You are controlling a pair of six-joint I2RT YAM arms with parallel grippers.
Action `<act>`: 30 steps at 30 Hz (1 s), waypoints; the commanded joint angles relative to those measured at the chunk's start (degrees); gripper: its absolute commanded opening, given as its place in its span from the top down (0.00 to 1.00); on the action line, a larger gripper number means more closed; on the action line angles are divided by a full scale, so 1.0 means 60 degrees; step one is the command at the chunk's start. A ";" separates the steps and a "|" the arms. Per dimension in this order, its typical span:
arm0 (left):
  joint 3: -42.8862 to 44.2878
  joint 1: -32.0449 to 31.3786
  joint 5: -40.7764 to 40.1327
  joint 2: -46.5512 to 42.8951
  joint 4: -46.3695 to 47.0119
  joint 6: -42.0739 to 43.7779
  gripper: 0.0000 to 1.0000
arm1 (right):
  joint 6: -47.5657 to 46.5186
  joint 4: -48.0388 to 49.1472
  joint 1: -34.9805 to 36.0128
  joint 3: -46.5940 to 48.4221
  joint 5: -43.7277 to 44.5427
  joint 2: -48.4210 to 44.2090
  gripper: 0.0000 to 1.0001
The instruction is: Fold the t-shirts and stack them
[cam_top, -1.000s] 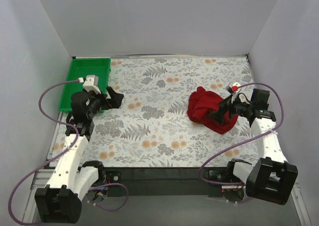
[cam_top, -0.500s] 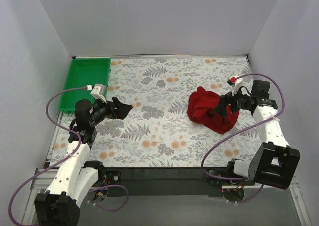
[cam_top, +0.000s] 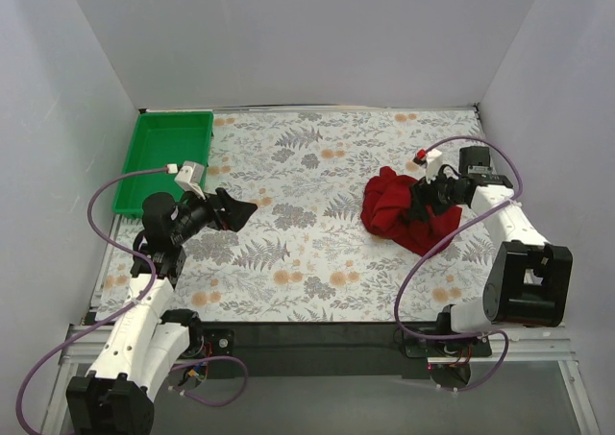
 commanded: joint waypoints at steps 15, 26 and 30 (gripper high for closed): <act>-0.0110 -0.0046 0.1038 0.0253 0.0630 -0.0217 0.02 | -0.0371 -0.0644 0.0478 0.2988 -0.1165 0.0089 0.99; -0.0388 -0.0250 0.2254 0.1233 0.2284 -0.1579 0.02 | -0.0109 -0.1920 0.2397 1.0430 -0.3805 -0.0203 0.99; -0.0141 -0.1011 0.2095 0.1804 0.2783 -0.1829 0.02 | 0.0271 -0.1803 0.2149 1.1223 -0.3967 -0.0672 0.99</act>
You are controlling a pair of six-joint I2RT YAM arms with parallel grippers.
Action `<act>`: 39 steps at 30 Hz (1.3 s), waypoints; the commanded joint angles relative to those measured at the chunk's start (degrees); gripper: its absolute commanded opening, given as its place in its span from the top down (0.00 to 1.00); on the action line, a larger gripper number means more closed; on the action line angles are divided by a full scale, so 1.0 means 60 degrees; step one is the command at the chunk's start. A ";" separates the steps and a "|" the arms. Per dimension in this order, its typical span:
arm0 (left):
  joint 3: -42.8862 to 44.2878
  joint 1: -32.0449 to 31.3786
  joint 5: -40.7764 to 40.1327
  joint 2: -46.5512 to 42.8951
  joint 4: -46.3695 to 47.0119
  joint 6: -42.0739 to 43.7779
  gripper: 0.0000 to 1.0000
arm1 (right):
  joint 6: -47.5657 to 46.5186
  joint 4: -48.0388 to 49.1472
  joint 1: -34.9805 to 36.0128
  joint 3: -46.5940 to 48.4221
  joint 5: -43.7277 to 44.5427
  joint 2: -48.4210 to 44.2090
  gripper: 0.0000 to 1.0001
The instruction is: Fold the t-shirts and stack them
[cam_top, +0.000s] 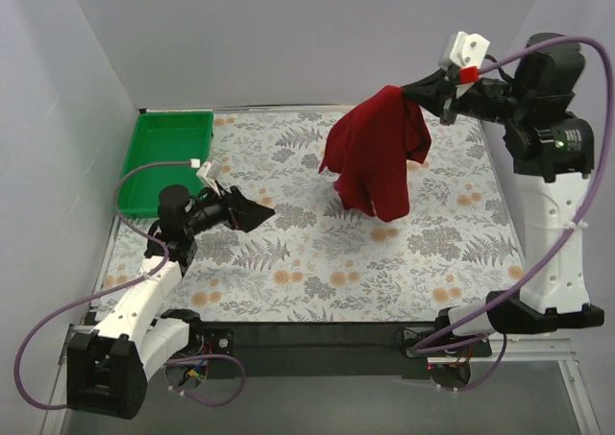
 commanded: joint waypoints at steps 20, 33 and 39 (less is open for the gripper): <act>0.0974 -0.2854 -0.2946 -0.0562 -0.2277 0.1844 0.02 | -0.3719 0.0278 -0.0363 -0.9513 0.4035 -0.4121 0.99; 0.1192 -0.2868 -0.3547 0.0636 -0.2673 0.1553 0.02 | -0.5087 -0.1099 -0.0421 -1.1627 0.3436 -0.5354 0.99; 0.2538 -0.2883 -0.3664 0.3359 -0.2571 0.0761 0.07 | -0.4809 -0.1026 -0.0421 -1.1641 0.3480 -0.5163 0.99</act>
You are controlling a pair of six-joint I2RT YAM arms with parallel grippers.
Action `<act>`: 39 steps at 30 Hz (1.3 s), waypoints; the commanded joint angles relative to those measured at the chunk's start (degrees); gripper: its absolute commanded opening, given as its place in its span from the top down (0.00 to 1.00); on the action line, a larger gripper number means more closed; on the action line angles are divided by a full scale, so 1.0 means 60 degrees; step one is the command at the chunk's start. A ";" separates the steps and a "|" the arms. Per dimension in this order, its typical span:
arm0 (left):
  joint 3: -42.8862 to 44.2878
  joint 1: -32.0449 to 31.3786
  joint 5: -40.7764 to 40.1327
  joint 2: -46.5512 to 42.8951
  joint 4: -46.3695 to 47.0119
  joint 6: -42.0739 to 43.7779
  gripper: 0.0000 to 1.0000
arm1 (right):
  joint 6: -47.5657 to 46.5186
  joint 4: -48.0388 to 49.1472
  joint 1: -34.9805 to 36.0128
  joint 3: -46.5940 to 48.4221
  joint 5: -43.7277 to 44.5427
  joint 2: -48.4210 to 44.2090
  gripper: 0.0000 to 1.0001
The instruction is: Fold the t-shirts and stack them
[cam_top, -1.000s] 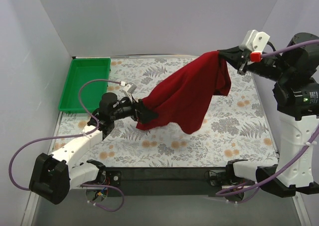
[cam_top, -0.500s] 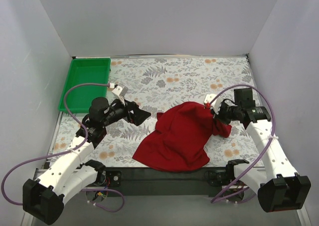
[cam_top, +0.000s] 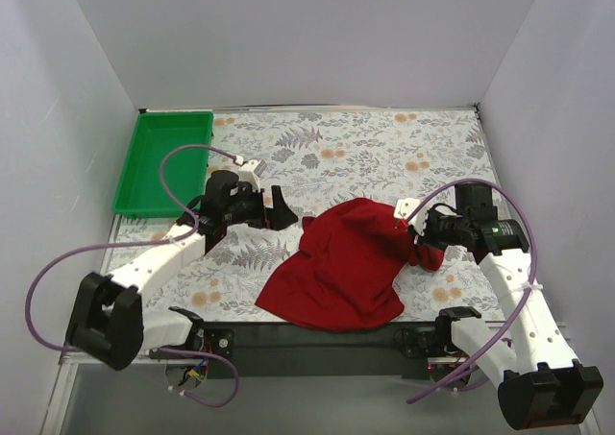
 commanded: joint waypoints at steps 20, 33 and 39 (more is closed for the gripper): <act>0.3448 -0.1129 -0.0932 0.5795 -0.0456 -0.0347 0.41 | 0.0329 0.0221 -0.0134 -0.0347 -0.0433 -0.0027 0.99; 0.4109 -0.1232 -0.1459 0.6265 -0.0910 0.0092 1.00 | 0.0344 0.0251 -0.0207 -0.0464 -0.0565 -0.0071 0.99; 0.4533 -0.1217 -0.2278 0.5256 -0.1218 0.0720 1.00 | 0.0388 0.0367 -0.0222 -0.0333 -0.0404 -0.0071 0.99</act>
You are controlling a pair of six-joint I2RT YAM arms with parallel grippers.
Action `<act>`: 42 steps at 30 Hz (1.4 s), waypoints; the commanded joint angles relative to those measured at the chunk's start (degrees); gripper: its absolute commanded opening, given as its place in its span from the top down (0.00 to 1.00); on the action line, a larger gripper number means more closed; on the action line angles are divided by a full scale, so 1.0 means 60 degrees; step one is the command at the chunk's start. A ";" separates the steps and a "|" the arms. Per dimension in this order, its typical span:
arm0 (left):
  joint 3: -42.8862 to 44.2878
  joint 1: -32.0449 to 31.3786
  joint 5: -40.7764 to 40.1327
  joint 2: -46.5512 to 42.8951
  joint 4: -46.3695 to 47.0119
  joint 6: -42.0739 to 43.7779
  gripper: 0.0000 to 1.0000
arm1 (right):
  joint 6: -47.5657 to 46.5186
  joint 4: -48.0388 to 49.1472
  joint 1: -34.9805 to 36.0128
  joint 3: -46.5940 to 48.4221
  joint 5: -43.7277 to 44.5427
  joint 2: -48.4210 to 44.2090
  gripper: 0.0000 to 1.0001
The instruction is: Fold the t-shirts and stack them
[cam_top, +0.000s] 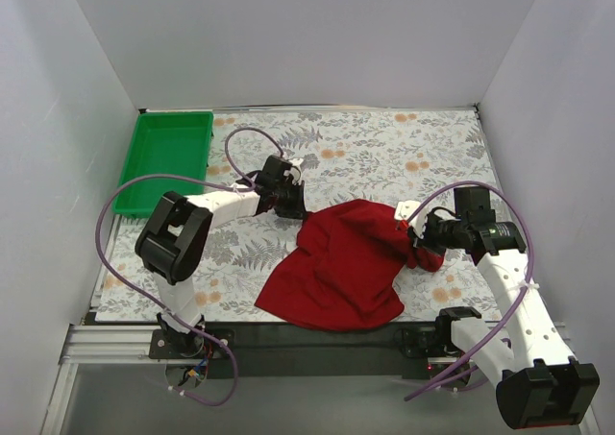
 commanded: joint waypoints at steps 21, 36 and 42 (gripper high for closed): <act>0.2519 0.0248 -0.4506 -0.4547 0.0313 0.3768 1.00 | 0.1711 0.2324 -0.0644 0.0786 0.1694 -0.0042 0.99; -0.0918 0.0248 -0.2839 -0.5851 0.0535 0.2938 1.00 | -0.0450 0.0218 -0.0644 0.0376 0.0301 -0.0393 0.99; -0.2957 0.0234 0.0703 -0.7140 0.0197 0.1004 1.00 | -0.2330 -0.1278 -0.0630 -0.0722 0.0682 -0.0540 0.99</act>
